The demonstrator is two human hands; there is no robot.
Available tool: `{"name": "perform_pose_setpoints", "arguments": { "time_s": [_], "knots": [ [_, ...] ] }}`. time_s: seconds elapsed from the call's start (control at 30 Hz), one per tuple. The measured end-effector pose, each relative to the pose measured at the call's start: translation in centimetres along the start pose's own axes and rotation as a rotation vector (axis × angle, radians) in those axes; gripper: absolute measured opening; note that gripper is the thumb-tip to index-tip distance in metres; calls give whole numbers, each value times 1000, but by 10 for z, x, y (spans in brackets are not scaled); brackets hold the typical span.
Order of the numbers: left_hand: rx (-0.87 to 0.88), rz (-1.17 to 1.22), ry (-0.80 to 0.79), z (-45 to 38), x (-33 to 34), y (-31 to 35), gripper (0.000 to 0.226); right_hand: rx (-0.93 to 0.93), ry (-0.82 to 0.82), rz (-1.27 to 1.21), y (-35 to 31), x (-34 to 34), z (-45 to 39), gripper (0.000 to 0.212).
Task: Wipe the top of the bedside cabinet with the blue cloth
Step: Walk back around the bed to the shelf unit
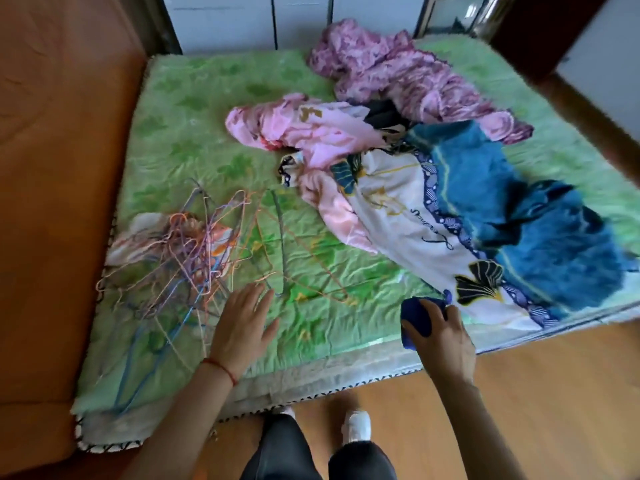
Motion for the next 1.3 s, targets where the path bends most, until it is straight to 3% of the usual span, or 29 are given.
{"name": "perform_pose_setpoints", "arguments": {
  "time_s": [0.33,0.5,0.8,1.07,1.3],
  "knots": [
    [214,42,-152,-77,59,145,69,279,28,-12,147,-37,15,47],
    [409,93,-146,-116,95,233,49,456,47,-16,228,-56,29,45],
    [764,137,-271,-196,156,385,50,790,103,2,338,-82,56,45],
    [969,137,-380,-265,204,504,52,1087,136,23,419,-97,43,48],
    [1088,125,-457,-313,237,597,54,1165,194,7,482,-112,17,46]
  ]
}}
Point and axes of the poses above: each hand's wrist, its own z-axis away from the middle knuckle, its own x-axis out of the palm, y = z × x, the point moved 1 cm from there along -z, towards the middle knuckle, and after that the axes turned 5 degrees about z, right-handed, at the moved point
